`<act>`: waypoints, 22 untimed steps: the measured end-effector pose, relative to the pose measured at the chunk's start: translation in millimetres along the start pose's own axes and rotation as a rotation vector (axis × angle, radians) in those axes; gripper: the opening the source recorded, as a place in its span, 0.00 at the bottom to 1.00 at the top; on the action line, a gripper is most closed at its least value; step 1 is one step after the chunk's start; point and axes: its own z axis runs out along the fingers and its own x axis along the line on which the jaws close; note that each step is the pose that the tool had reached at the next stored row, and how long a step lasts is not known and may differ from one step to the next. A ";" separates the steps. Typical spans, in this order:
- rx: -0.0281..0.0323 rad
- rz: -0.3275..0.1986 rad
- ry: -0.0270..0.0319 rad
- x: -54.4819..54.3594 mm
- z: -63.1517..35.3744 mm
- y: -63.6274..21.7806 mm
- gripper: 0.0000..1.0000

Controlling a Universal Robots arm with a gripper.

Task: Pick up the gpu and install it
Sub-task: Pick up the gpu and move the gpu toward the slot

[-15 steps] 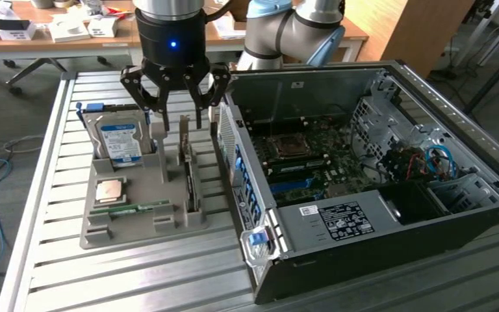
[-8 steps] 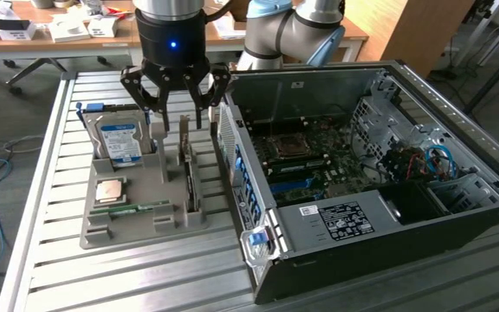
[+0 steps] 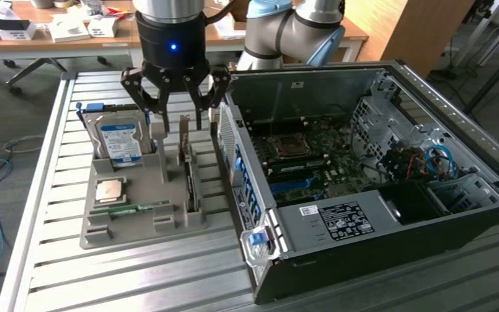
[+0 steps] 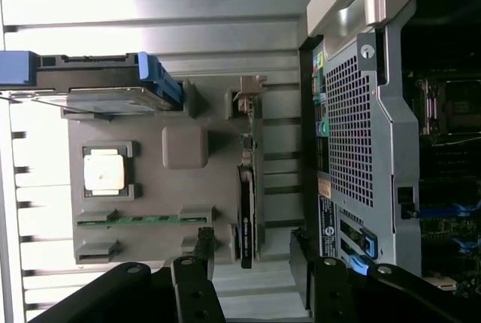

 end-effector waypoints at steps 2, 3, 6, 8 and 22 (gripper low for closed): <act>0.0001 0.000 0.0001 0.0 0.6 0.0 0.53; 0.0000 0.000 0.0000 0.0 1.2 -0.1 0.53; 0.0001 0.000 0.0000 0.1 5.1 -0.2 0.53; 0.0000 0.000 0.0001 0.2 8.4 -0.4 0.53; 0.0001 0.000 0.0001 0.6 24.2 -1.1 0.53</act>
